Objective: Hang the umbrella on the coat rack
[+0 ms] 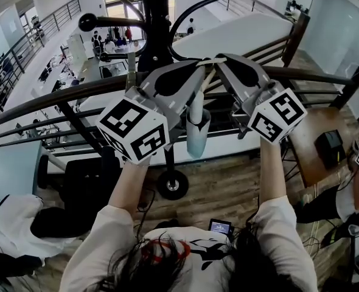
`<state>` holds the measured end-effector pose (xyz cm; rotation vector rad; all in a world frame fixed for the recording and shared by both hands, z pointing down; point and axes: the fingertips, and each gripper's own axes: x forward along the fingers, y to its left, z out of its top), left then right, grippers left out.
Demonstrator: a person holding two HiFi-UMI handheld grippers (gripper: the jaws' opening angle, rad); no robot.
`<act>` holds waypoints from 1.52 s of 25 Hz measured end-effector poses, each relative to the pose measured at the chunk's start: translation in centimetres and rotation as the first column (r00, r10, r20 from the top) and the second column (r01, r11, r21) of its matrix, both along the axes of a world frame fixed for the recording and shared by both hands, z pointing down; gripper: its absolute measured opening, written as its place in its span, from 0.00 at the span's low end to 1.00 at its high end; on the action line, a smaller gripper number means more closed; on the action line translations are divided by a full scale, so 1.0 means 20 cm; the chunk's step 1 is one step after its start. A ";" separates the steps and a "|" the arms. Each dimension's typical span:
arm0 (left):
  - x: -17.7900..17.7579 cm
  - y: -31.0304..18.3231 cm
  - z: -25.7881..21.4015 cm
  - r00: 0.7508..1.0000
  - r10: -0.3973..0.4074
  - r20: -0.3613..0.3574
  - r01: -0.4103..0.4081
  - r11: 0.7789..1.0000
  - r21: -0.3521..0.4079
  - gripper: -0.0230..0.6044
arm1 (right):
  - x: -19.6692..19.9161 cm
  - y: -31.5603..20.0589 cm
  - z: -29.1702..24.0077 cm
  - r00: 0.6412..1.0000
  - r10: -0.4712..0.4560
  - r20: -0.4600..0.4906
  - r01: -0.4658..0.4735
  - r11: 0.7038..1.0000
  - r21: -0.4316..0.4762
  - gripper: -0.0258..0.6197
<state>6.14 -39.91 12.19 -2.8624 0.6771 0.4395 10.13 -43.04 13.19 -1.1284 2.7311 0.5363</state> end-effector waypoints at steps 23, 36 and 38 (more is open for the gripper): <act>-0.14 -0.25 0.19 0.998 -0.068 0.010 0.069 0.990 -0.125 0.04 | -0.18 -0.23 0.20 0.997 -0.063 -0.040 0.060 0.995 -0.078 0.09; -0.17 -0.31 0.28 0.988 -0.131 0.082 0.138 0.987 -0.085 0.04 | -0.32 -0.28 0.24 0.986 -0.165 0.030 0.167 0.980 -0.106 0.09; -0.17 -0.32 0.28 0.989 -0.129 0.073 0.135 0.987 -0.083 0.04 | -0.33 -0.29 0.25 0.984 -0.172 0.045 0.176 0.978 -0.109 0.09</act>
